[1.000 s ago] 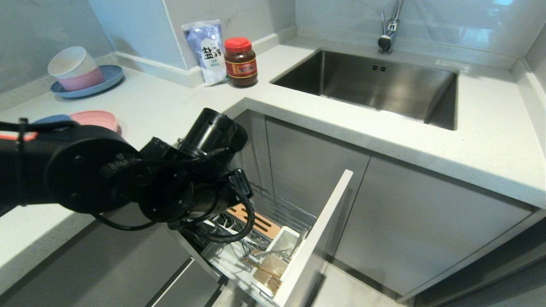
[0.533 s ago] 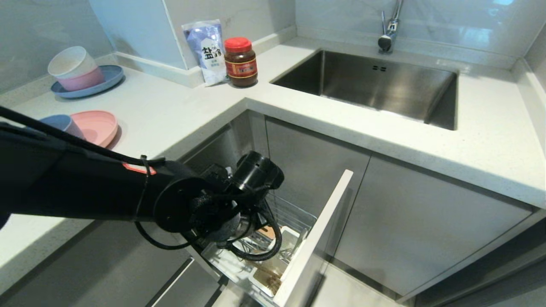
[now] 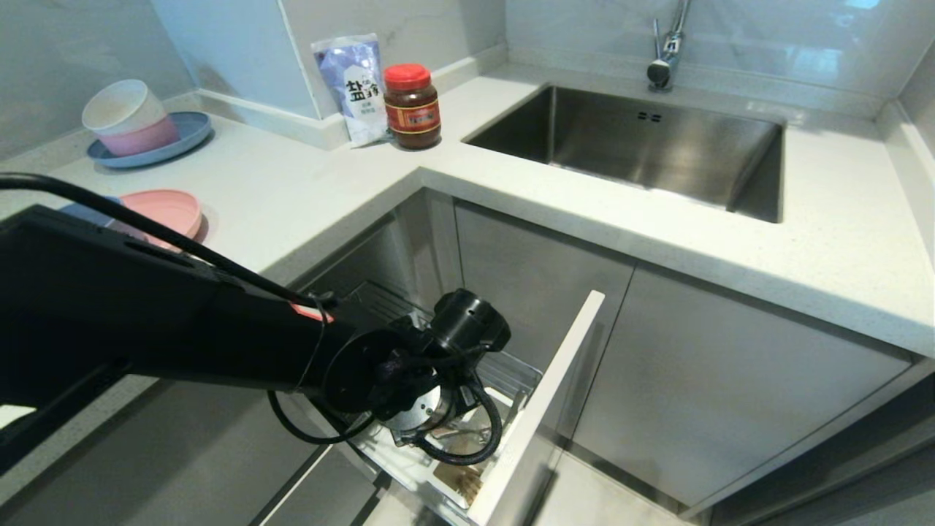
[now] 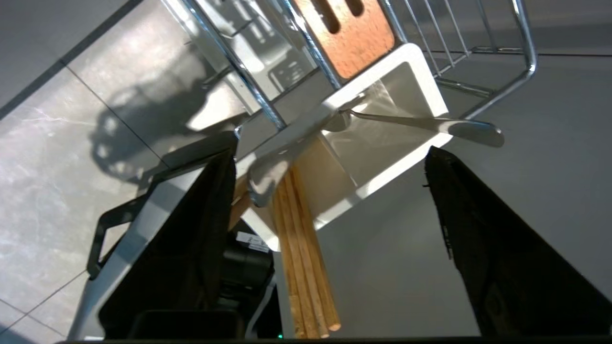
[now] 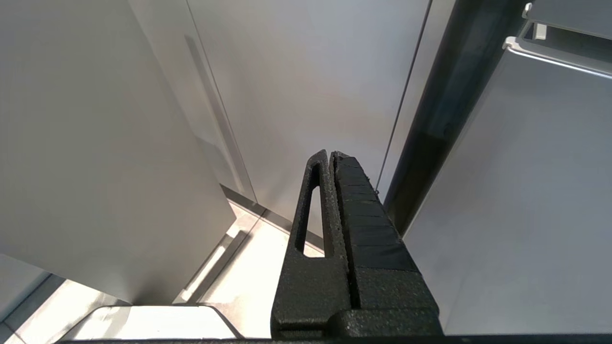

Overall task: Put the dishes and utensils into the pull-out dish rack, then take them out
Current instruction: Take the fork out of the cupboard

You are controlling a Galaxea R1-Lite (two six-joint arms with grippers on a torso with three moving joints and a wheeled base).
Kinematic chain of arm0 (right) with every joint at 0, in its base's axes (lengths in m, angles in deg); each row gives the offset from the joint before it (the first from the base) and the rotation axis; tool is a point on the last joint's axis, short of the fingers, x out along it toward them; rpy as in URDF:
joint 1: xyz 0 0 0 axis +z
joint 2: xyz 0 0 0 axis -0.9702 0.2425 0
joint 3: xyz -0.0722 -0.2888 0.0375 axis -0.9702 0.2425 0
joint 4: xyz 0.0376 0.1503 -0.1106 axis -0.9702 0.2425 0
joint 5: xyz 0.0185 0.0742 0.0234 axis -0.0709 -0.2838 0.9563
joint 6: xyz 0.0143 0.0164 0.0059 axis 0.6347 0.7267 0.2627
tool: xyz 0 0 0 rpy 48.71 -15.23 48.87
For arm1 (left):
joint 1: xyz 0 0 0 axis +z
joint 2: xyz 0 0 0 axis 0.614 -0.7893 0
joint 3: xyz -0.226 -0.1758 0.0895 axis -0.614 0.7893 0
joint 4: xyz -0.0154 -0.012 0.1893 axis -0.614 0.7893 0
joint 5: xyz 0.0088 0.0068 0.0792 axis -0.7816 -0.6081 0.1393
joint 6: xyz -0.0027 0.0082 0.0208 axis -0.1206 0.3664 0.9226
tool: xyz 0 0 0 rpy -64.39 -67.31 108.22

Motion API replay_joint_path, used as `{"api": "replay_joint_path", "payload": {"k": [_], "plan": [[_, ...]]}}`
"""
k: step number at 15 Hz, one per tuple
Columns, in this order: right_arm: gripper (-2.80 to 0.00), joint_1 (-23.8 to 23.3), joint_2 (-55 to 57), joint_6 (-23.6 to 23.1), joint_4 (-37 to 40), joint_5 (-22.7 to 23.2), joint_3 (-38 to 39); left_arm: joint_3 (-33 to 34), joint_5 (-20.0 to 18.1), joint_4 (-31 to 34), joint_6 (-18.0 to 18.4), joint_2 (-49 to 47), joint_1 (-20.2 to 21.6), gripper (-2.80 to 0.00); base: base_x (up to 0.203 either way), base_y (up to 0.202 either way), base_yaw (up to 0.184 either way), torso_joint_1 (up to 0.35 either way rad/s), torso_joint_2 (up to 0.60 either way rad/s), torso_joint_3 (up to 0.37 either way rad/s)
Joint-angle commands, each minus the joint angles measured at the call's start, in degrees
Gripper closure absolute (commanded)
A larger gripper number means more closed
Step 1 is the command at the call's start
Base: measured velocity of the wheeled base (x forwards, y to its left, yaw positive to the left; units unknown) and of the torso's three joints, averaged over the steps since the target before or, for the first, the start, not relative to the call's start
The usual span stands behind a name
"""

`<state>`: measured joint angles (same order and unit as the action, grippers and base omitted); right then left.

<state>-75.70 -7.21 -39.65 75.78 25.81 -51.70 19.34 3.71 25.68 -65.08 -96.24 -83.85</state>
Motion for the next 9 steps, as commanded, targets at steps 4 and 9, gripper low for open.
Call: {"api": "replay_joint_path", "payload": {"k": [4,9], "plan": [[0.0,0.08,-0.24,0.0,-0.07,0.0,0.09,0.22,-0.93,-2.24,-0.36,-1.32,-0.08,-2.8,0.0,0.0,0.0,0.0,0.0,0.0],[0.0,0.08,-0.24,0.0,-0.05,0.0,0.09,0.18,-1.65,-2.11,-0.47,-2.74,-0.58,-2.8,0.0,0.0,0.0,0.0,0.0,0.0]]}}
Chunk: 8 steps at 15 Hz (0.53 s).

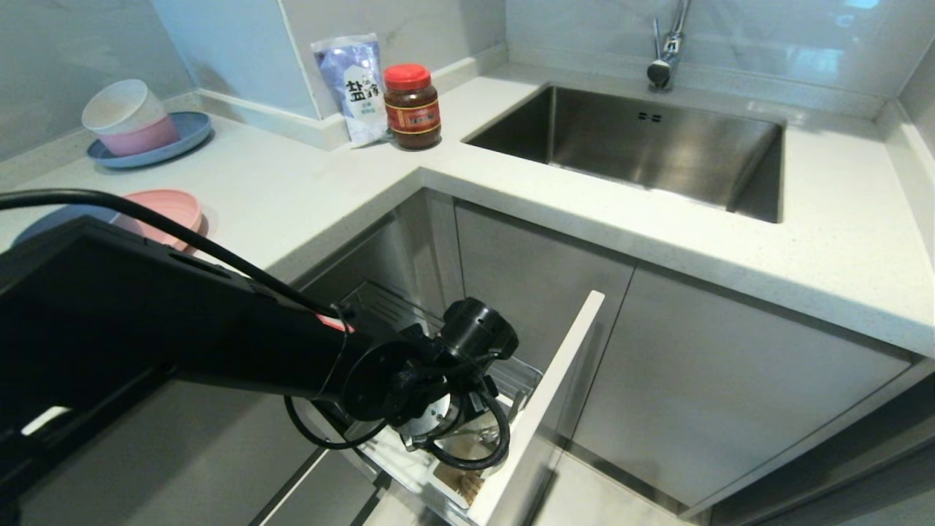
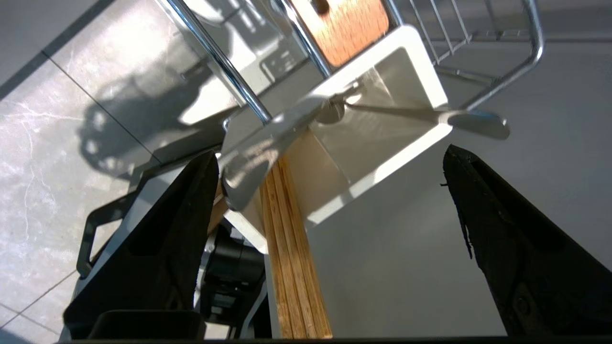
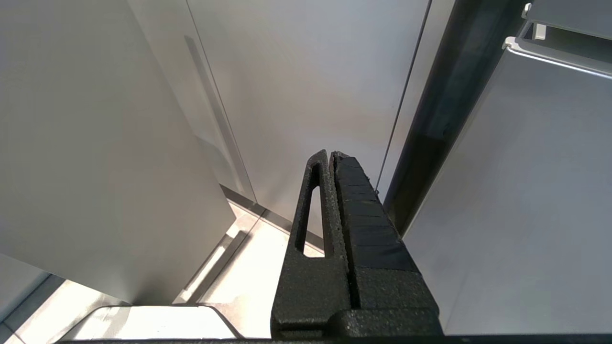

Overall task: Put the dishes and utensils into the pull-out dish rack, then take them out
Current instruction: Take the fork out of the cupboard

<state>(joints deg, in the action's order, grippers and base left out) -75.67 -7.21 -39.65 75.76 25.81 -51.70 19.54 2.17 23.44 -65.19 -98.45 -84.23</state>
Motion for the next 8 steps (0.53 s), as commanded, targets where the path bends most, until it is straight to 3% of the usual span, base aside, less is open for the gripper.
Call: {"api": "replay_joint_path", "payload": {"k": [1,8], "plan": [[0.0,-0.03,-0.24,0.0,-0.04,0.0,0.09,0.03,-0.27,0.18,-0.43,-0.66,-0.32,-2.8,0.0,0.0,0.0,0.0,0.0,0.0],[0.0,-0.03,-0.24,0.0,0.05,0.0,0.09,-0.15,-0.62,-1.58,-0.34,-0.74,-0.5,-2.8,0.0,0.0,0.0,0.0,0.0,0.0]]}}
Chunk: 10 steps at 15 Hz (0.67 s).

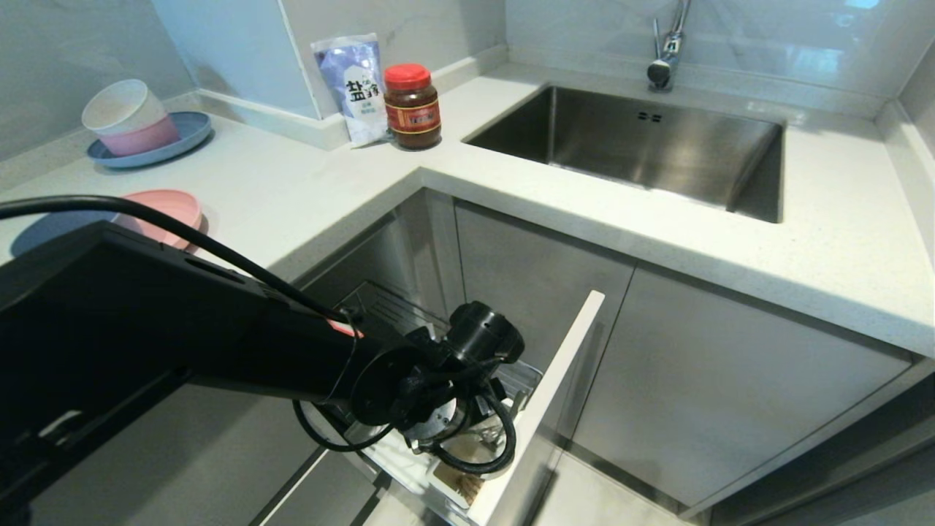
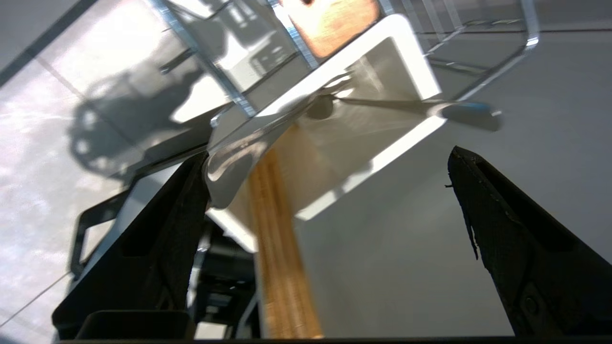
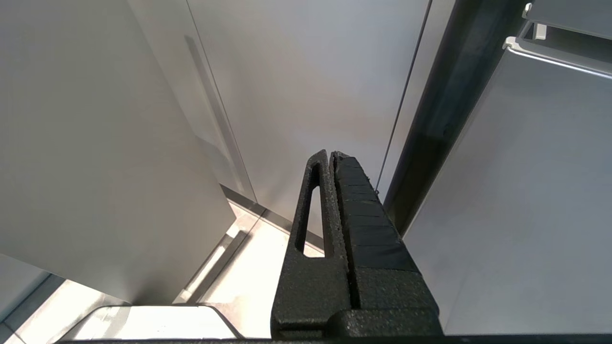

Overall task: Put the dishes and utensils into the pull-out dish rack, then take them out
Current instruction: Take the fork out of the cupboard

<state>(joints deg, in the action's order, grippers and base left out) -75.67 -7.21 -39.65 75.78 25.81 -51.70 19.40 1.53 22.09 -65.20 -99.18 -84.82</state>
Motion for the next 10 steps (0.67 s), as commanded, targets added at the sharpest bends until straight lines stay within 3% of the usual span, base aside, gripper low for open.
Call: {"api": "replay_joint_path", "payload": {"k": [1,10], "plan": [[0.0,0.03,-0.21,0.0,0.0,0.0,0.09,-0.05,0.01,-0.33,-0.3,-0.32,0.16,-2.8,0.0,0.0,0.0,0.0,0.0,0.0],[0.0,0.01,-0.21,0.0,-0.01,0.0,0.09,-0.52,-0.07,-1.11,-0.15,-2.47,0.79,-2.8,0.0,0.0,0.0,0.0,0.0,0.0]]}}
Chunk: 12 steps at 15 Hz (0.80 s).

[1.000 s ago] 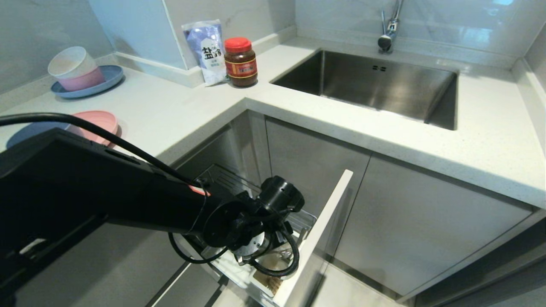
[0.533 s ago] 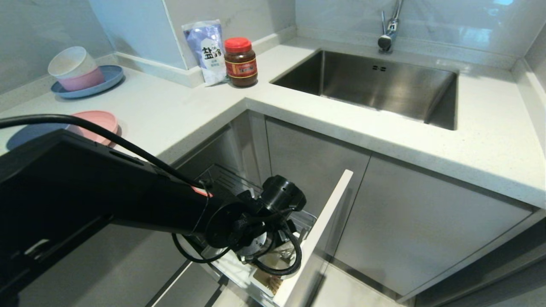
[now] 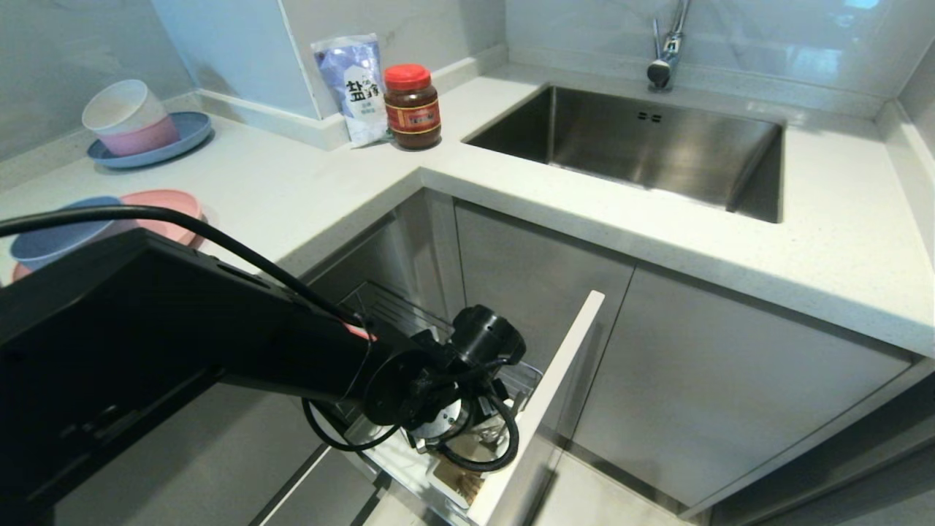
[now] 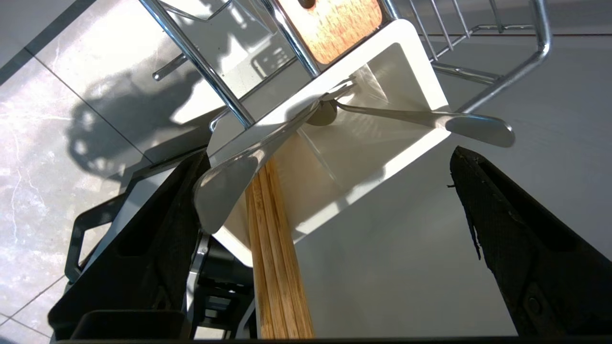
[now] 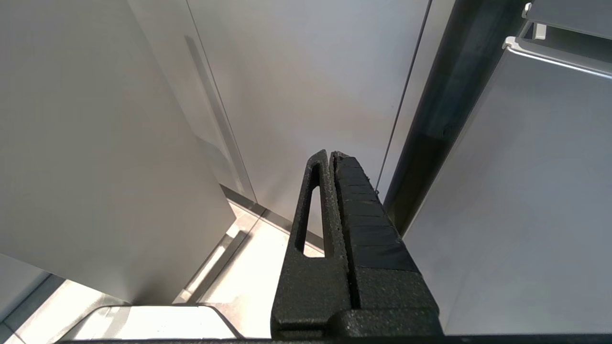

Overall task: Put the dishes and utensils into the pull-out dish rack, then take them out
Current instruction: Take the fork out of the cupboard

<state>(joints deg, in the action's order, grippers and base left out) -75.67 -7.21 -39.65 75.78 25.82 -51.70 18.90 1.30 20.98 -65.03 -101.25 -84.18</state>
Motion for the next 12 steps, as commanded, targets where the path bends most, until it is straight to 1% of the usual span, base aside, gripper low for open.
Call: {"api": "replay_joint_path", "payload": {"k": [1,12], "plan": [[0.0,0.06,-0.24,0.0,0.0,-0.01,0.09,-0.04,0.16,-0.09,-0.3,-0.42,0.24,-2.8,0.0,0.0,0.0,0.0,0.0,0.0],[0.0,0.04,-0.23,0.0,-0.05,-0.01,0.09,-0.75,0.08,0.0,-0.07,-2.07,0.59,-2.8,0.0,0.0,0.0,0.0,0.0,0.0]]}}
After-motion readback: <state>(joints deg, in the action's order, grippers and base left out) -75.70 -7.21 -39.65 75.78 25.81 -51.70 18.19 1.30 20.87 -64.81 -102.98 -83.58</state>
